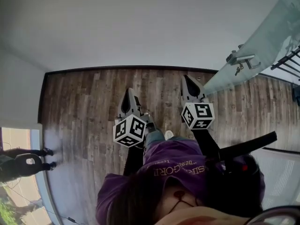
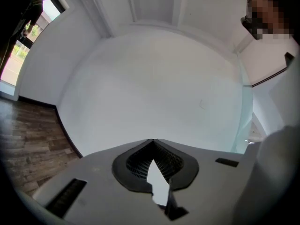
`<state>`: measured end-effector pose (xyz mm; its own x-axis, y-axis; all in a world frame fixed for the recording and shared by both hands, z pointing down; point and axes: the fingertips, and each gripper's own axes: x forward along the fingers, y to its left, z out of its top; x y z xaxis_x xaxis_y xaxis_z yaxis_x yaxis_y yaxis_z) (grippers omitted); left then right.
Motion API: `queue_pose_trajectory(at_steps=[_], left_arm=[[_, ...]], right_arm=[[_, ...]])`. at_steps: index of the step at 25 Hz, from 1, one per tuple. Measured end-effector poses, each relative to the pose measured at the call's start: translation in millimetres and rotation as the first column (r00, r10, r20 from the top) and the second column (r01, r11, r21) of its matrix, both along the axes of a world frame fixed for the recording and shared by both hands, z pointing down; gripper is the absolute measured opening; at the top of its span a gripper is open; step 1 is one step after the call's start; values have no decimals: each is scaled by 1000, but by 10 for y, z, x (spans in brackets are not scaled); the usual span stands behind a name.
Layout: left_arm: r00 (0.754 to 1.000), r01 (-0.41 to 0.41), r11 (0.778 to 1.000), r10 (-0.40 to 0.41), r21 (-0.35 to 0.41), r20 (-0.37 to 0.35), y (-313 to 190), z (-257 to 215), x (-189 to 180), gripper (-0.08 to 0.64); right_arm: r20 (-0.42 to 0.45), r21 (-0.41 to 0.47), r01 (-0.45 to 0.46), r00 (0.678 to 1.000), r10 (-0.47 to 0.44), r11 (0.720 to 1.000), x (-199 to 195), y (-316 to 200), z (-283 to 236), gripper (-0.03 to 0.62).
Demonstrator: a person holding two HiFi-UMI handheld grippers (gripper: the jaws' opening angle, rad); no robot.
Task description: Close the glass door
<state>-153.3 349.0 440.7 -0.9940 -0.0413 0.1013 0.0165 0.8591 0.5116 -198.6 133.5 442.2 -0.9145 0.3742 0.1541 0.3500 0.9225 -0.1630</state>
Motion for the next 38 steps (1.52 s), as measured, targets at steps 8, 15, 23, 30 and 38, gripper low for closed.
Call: queue_pose_trajectory(at_steps=[8, 15, 23, 30, 38], left_arm=[[989, -146, 989, 146, -27, 5, 247, 45, -1136, 0], [947, -319, 946, 320, -58, 11, 386, -1, -2118, 0], [849, -528, 849, 528, -6, 11, -75, 143, -2739, 0], [740, -671, 741, 672, -26, 41, -911, 101, -3035, 0], [596, -789, 602, 798, -124, 84, -1883, -88, -3207, 0]], right_arm=[[4, 19, -118, 993, 118, 993, -866, 243, 16, -14], [24, 14, -257, 966, 256, 966, -1600, 407, -76, -14], [-6, 59, -427, 904, 428, 902, -1770, 140, 28, -14], [9, 55, -518, 855, 519, 853, -1970, -448, -30, -14], [58, 42, -609, 793, 607, 792, -1919, -1072, -242, -14]])
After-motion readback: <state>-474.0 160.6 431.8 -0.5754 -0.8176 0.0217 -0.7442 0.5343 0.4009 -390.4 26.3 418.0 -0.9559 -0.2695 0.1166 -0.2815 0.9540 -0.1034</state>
